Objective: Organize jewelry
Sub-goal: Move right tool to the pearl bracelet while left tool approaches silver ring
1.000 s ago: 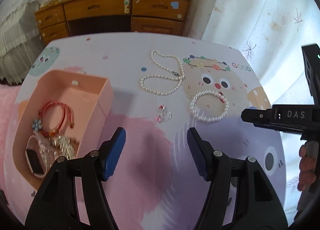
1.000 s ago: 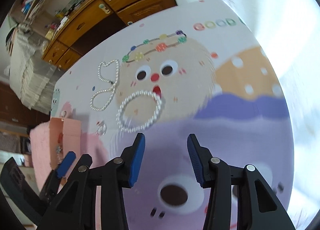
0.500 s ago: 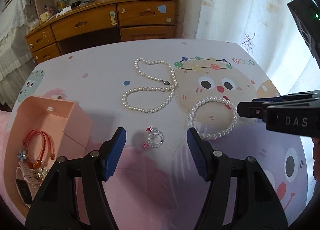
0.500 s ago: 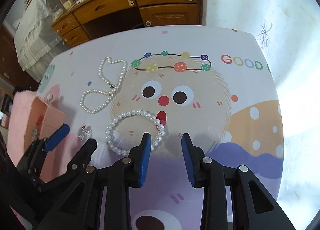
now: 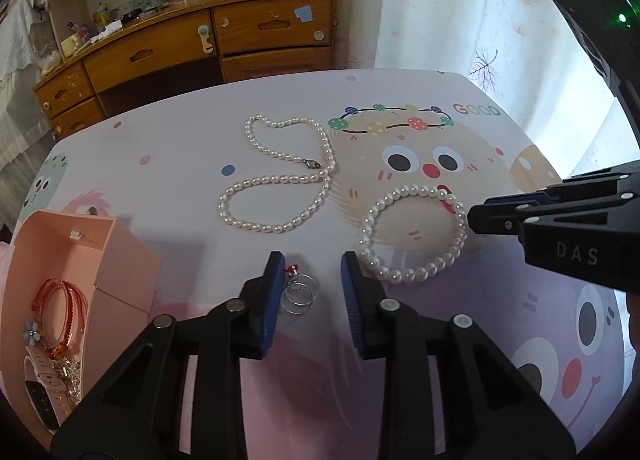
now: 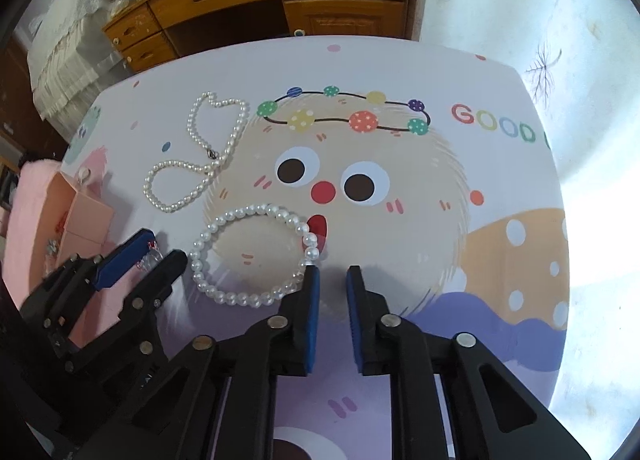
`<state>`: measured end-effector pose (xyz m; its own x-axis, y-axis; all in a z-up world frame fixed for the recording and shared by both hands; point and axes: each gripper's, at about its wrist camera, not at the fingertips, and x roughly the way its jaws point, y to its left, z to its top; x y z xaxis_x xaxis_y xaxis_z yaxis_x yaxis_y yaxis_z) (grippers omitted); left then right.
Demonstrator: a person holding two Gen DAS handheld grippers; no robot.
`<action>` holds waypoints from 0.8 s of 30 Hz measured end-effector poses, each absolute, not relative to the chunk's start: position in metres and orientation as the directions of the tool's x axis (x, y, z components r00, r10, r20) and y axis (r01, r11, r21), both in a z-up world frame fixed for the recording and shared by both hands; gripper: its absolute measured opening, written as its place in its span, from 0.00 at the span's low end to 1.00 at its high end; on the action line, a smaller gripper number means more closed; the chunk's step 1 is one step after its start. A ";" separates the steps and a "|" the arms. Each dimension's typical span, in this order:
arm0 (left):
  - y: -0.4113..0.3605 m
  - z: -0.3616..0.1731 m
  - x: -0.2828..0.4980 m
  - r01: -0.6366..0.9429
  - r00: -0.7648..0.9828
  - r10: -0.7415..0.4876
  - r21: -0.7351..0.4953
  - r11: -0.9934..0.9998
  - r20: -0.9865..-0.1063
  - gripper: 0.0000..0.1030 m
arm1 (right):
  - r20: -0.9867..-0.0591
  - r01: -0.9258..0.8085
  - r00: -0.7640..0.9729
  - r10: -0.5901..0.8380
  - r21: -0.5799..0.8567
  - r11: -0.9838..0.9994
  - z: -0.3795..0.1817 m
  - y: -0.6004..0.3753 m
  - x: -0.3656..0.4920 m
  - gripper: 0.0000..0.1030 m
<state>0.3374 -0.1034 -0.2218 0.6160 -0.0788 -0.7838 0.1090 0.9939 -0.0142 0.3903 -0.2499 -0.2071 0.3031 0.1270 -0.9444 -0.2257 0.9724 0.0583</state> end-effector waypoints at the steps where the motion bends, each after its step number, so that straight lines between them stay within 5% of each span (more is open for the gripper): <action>1: -0.103 -0.221 0.337 0.111 0.617 -0.079 -0.013 0.994 -0.783 0.19 | -0.944 -0.229 0.304 0.127 0.057 0.972 -0.208 -0.249 0.391 0.05; 12: -0.094 -0.215 0.335 0.081 0.617 -0.063 -0.017 0.997 -0.785 0.05 | -0.914 -0.177 0.312 0.260 0.213 0.961 -0.196 -0.255 0.397 0.04; 24: -0.083 -0.182 0.323 0.055 0.656 -0.093 -0.075 0.996 -0.749 0.05 | -0.933 -0.195 0.299 0.202 0.147 0.970 -0.205 -0.246 0.401 0.09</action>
<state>0.3233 -0.0831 -0.1820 0.6558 -0.0929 -0.7492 0.0549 0.9956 -0.0754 0.4008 -0.2465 -0.2045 0.2990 0.2021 -0.9326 -0.1953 0.9696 0.1475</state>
